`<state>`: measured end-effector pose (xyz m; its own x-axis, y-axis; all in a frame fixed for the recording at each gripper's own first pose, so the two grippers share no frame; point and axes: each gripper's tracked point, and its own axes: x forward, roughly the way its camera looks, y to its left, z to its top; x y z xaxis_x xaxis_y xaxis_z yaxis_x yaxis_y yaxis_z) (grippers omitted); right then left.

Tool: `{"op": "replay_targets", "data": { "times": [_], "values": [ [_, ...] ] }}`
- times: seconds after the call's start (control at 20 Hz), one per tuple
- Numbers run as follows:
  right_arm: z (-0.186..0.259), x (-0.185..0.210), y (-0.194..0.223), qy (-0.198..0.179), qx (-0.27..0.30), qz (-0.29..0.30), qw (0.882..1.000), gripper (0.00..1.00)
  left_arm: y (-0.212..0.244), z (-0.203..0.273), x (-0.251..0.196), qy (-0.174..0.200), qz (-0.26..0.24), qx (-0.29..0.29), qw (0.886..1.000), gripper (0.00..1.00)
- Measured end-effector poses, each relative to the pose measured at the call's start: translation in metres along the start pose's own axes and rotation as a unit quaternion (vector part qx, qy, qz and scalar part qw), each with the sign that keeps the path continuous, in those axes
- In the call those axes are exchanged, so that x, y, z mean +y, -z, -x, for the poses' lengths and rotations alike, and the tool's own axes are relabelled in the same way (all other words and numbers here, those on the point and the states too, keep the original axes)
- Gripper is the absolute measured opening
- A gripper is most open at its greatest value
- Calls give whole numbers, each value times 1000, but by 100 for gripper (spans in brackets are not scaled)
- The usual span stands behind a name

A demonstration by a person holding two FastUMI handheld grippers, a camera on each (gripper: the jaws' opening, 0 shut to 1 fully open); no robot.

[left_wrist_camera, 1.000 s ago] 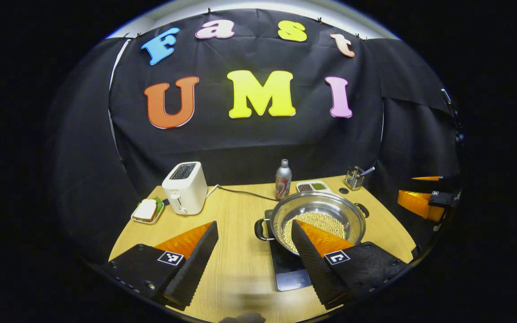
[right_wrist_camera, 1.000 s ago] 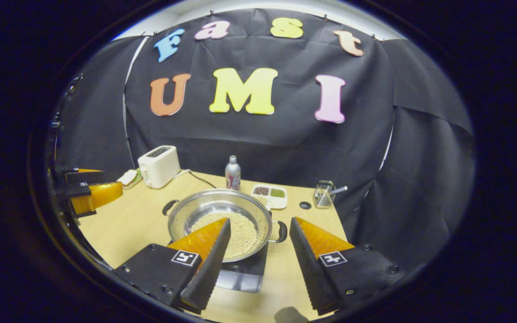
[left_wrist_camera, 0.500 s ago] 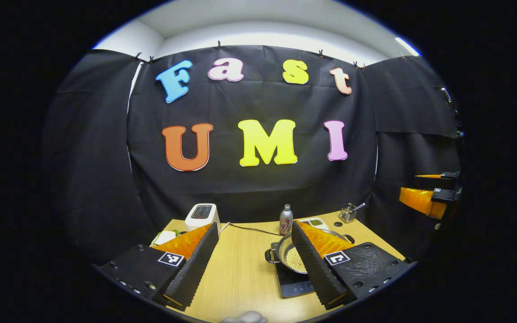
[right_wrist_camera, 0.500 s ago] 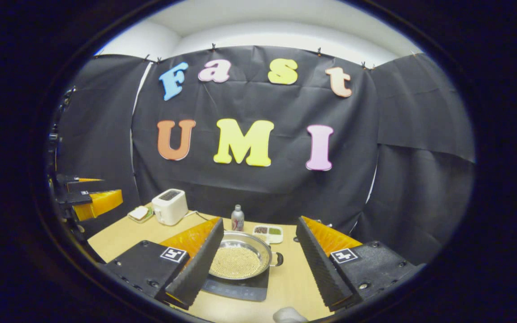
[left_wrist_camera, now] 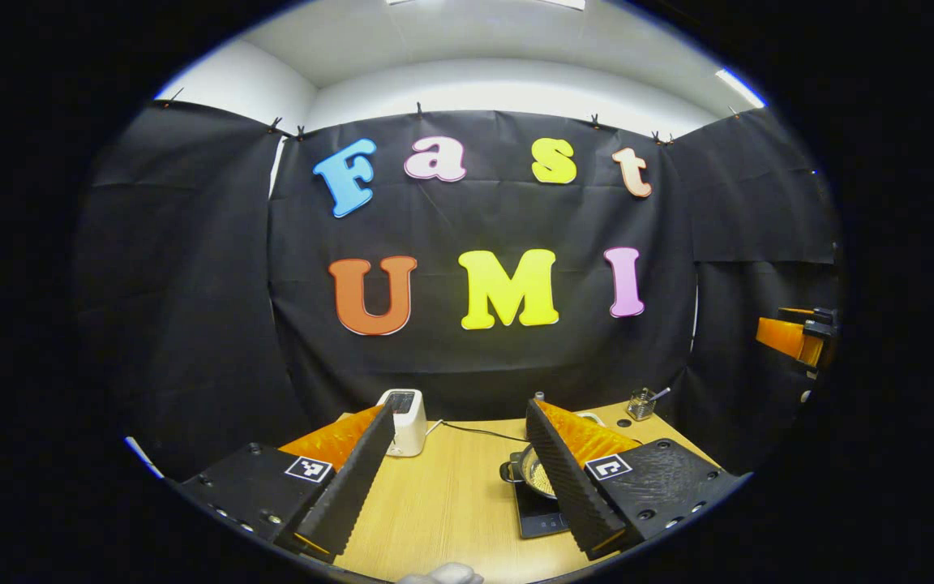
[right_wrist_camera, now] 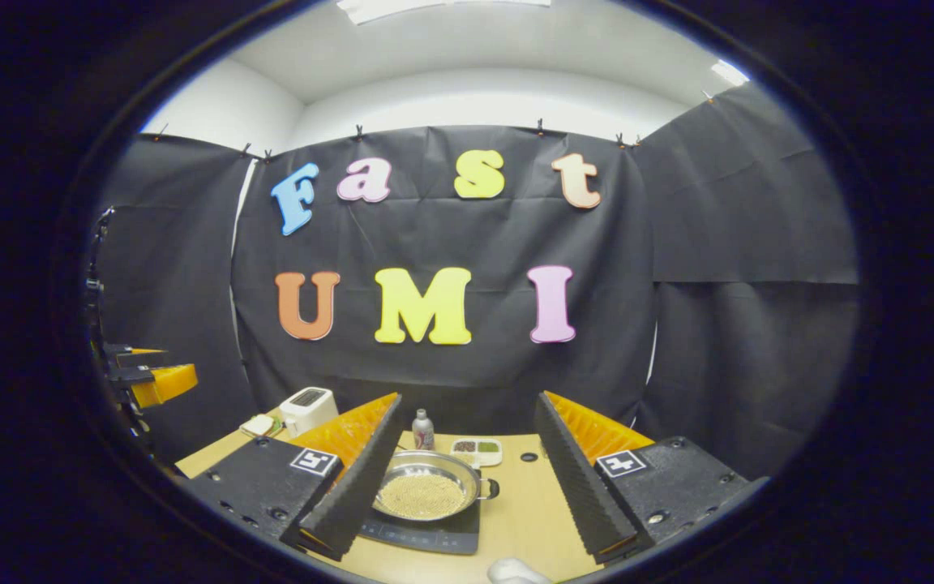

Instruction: First push the handle of the pot to place it horizontally, then grasp the pot with both hands and set it on the induction cooktop.

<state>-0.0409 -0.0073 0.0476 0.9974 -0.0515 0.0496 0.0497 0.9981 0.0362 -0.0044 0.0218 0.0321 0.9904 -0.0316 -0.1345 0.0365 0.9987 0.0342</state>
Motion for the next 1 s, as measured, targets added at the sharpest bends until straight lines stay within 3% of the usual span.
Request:
{"op": "replay_targets", "data": {
  "times": [0.4,0.6,1.0],
  "values": [
    [19,-36,15,-10,-7,20,1000,100,-6,40,-20,-30,6,-27,999,97],
    [20,-56,20,-9,2,8,1000,100,-11,43,-54,-15,29,-32,999,97],
    [19,-66,7,-25,-10,10,1000,100,-15,45,-70,-25,21,-33,999,97]
  ]
}}
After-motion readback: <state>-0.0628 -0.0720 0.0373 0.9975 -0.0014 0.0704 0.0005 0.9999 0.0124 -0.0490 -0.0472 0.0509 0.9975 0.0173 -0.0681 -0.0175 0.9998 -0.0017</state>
